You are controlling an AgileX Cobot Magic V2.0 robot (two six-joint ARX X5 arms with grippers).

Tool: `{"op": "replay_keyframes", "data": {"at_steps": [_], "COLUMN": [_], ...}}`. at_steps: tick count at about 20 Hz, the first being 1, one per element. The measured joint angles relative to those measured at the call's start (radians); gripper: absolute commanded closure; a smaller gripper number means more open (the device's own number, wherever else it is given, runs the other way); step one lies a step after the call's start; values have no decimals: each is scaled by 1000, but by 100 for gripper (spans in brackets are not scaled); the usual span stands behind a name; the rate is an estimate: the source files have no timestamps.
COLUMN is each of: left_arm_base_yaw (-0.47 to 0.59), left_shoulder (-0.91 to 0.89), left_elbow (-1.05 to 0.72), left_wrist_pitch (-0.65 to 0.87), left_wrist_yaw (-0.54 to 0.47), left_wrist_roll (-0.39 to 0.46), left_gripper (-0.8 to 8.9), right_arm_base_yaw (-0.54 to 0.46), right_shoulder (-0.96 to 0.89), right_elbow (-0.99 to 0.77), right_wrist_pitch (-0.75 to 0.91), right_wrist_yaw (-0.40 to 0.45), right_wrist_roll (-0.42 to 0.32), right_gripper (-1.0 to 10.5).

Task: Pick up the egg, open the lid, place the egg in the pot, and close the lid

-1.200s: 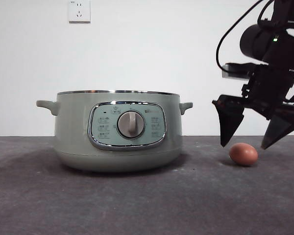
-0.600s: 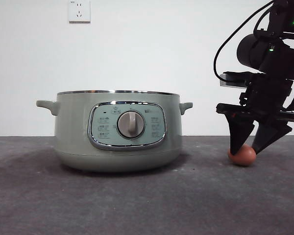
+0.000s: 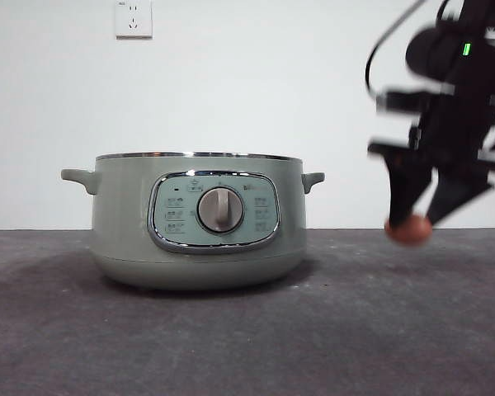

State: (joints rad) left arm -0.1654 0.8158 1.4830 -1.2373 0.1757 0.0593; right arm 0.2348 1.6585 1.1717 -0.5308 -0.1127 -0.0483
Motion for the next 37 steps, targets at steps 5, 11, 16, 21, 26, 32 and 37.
{"op": "replay_keyframes", "data": {"at_steps": [5,11,16,21,26,32,37], "left_arm_base_yaw": [0,0,0,0,0,0,0], "left_shoulder": [0,0,0,0,0,0,0], "left_elbow": [0,0,0,0,0,0,0], "left_wrist_pitch": [0,0,-2,-12,-12,-12,-12], "left_wrist_yaw": [0,3,6,7,7,7,7], "left_wrist_roll": [0,4,4,4,4,4,4], "left_gripper": [822,822,822,822,822,822,822], "right_arm_base_yaw": [79,315,415,445,446,446,446], "right_shoulder": [-109,-38,178,385,504,515,515], "right_elbow": [155,365,523,671,720,723,723], "right_wrist_pitch": [-77,-12,-27,-76,-116,-182,-223], "right_wrist_yaw": [-16,1,12,32,61,79,79], "right_wrist_roll": [11,11,11,11,11,-2,-5], "right_gripper": [959,959,959,959,959,959,958]}}
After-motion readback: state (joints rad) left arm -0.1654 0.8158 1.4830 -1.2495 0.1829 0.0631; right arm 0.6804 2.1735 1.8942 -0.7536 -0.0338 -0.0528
